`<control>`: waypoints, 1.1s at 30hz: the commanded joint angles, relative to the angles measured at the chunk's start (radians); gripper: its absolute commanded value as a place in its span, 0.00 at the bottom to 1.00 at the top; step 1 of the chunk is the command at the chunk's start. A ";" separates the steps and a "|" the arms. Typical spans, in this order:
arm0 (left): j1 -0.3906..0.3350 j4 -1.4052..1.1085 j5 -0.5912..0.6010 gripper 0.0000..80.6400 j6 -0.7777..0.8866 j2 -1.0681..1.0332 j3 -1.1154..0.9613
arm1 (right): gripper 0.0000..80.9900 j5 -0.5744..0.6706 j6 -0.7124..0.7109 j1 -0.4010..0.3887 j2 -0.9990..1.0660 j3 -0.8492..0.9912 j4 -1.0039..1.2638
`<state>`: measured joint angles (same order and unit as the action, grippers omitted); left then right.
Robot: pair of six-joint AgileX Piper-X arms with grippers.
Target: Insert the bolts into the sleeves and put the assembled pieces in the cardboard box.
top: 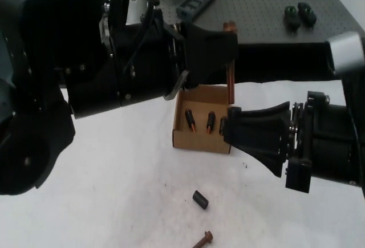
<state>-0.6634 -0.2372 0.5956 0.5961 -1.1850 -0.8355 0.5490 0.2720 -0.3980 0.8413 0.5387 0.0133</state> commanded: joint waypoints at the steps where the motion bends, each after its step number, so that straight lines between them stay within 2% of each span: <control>1: 0.002 -0.028 0.004 0.01 0.002 0.011 -0.006 | 0.05 -0.007 -0.012 -0.002 -0.008 0.015 0.033; 22: 0.002 -0.028 0.117 0.01 -0.006 0.011 -0.006 | 0.05 0.007 0.003 -0.002 0.005 0.015 0.077; 27: 0.002 -0.025 0.176 0.00 -0.006 0.011 -0.006 | 0.05 0.007 -0.004 -0.002 0.005 0.015 0.146; 29: 0.002 -0.025 0.209 0.06 -0.006 0.011 -0.006 | 0.05 0.007 -0.004 -0.002 0.005 0.015 0.160; 30: 0.002 -0.025 0.221 0.14 -0.006 0.011 -0.006 | 0.05 0.007 -0.004 -0.002 0.005 0.015 0.160; 32: 0.002 -0.023 0.217 0.37 -0.009 0.011 -0.006 | 0.05 0.007 -0.004 -0.002 0.005 0.015 0.158; 33: 0.002 -0.022 0.208 0.51 -0.009 0.011 -0.006 | 0.05 -0.001 -0.004 0.000 0.005 0.015 0.168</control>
<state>-0.6553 -0.2626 0.7502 0.5961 -1.1835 -0.8355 0.5738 0.2710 -0.4004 0.8457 0.5397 0.1211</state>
